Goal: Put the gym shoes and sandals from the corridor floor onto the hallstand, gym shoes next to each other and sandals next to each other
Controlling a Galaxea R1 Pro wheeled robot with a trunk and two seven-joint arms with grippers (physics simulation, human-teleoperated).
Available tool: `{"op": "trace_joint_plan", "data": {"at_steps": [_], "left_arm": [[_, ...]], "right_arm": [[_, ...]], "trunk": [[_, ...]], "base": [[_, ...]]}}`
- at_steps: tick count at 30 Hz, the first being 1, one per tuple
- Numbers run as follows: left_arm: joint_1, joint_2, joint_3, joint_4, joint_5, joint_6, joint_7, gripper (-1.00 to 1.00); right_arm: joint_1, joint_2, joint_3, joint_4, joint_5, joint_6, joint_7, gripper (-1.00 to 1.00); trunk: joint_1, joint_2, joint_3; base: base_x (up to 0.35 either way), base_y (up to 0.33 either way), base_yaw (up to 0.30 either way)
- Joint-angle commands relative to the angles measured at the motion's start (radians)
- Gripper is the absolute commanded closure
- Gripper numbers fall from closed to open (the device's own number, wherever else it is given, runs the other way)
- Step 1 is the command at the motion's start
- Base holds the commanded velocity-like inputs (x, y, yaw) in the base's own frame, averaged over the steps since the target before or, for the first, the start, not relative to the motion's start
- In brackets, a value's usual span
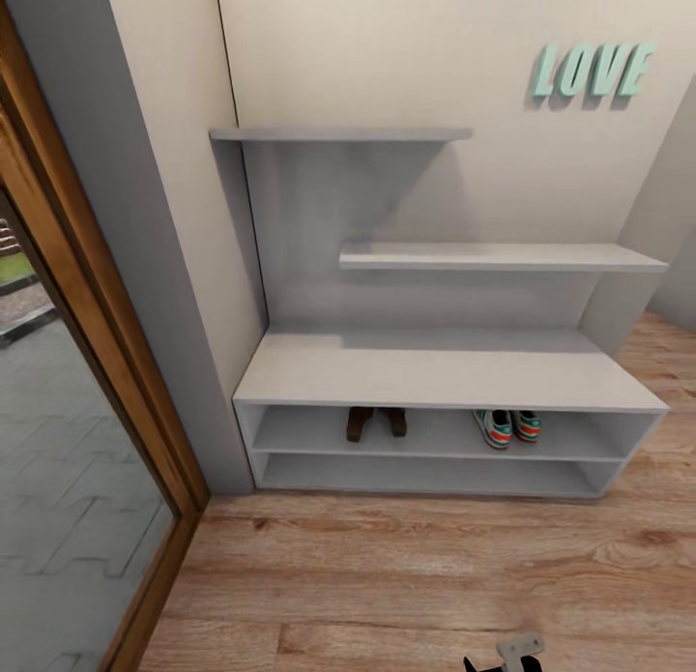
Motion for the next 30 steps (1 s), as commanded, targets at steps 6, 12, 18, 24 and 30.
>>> {"op": "trace_joint_plan", "data": {"at_steps": [6,12,18,24,30], "left_arm": [[-0.001,0.002,0.008,0.028,-0.012,-0.004,0.048,-1.0],[-0.001,0.011,0.008,0.084,-0.012,-0.003,0.124,-1.0],[-0.001,0.012,0.0,0.187,-0.01,-0.007,0.247,-1.0],[-0.002,0.003,-0.004,0.21,-0.011,-0.007,0.284,-1.0],[-0.001,0.0,-0.004,0.213,-0.01,-0.004,0.289,-1.0]], "right_arm": [[0.015,0.012,-0.008,0.001,0.003,-0.001,0.008,-1.0],[0.031,0.016,-0.008,0.001,0.003,-0.001,0.008,-1.0],[0.041,0.016,-0.009,0.001,0.003,-0.002,0.007,-1.0],[0.043,0.016,-0.009,0.0,0.003,-0.002,0.007,-1.0],[0.044,0.016,-0.009,0.001,0.003,-0.002,0.007,-1.0]], "trunk": [[-0.023,0.042,0.018],[-0.046,0.084,0.037],[-0.058,0.105,0.046],[-0.058,0.105,0.046],[-0.058,0.105,0.046]], "base": [[0.0,0.0,0.0],[0.0,0.0,0.0],[0.0,0.0,0.0],[0.0,0.0,0.0],[0.0,0.0,0.0]]}}
